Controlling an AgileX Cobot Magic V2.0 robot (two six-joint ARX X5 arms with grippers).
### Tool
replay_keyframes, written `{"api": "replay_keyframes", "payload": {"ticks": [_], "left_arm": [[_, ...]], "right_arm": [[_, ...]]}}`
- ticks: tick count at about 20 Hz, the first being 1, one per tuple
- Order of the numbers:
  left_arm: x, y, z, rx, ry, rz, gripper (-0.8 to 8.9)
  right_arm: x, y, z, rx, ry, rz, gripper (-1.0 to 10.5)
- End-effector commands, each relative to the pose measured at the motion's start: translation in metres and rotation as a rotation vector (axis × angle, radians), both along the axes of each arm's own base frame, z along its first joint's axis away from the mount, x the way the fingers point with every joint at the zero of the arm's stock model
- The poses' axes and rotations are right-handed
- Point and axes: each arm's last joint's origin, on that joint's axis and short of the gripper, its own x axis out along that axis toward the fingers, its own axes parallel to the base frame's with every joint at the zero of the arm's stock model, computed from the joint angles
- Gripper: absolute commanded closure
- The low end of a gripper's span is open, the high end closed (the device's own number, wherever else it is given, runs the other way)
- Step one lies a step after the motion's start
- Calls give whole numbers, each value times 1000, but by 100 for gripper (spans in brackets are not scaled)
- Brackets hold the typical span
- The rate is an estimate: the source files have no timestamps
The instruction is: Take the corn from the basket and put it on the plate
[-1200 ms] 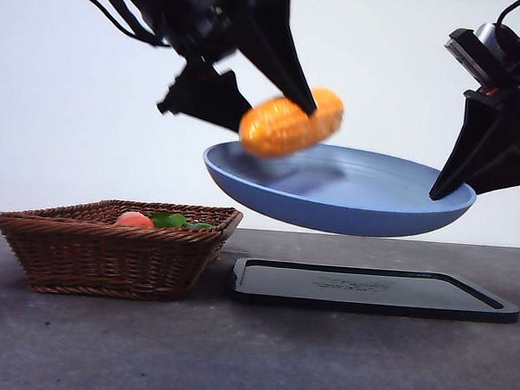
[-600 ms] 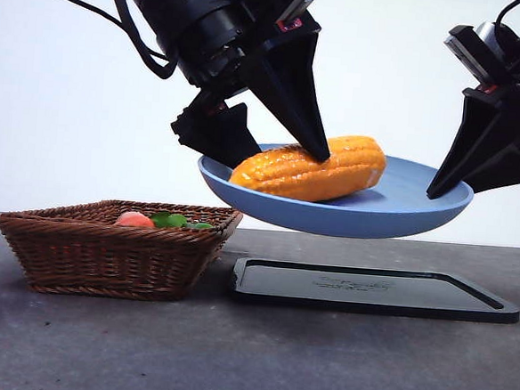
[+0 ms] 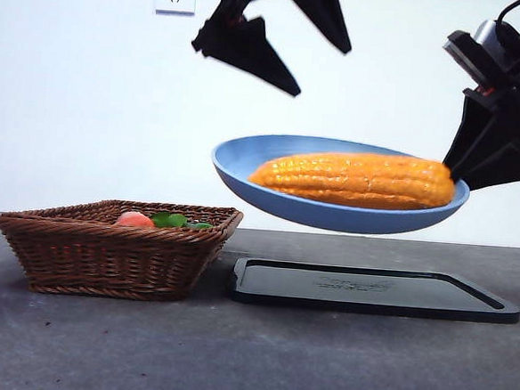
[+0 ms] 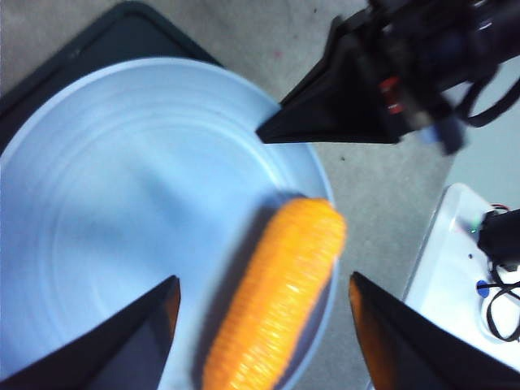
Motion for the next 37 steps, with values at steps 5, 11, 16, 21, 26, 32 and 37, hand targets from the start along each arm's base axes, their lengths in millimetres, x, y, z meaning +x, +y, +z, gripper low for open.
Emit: {"api": "replay_keyframes", "payload": {"ticks": [5, 11, 16, 21, 26, 32, 37], "left_arm": [[-1, -2, 23, -14, -15, -4, 474], [-2, 0, 24, -15, 0, 10, 474], [-2, -1, 25, -16, -1, 10, 474], [-2, -1, 25, -19, -6, 10, 475], [-2, -1, 25, -21, -7, 10, 475], [-2, -1, 25, -20, -7, 10, 475], [-1, 0, 25, -19, -6, 13, 475]], "right_arm": [[39, -16, -10, 5, 21, -85, 945], [97, -20, -27, -4, 84, -108, 945], [121, -18, -56, -13, 161, -107, 945], [124, -19, -68, -40, 189, -118, 945], [121, -19, -71, -102, 198, -106, 945], [119, -20, -70, -121, 203, -103, 747], [112, -25, -48, -125, 164, -113, 721]]}}
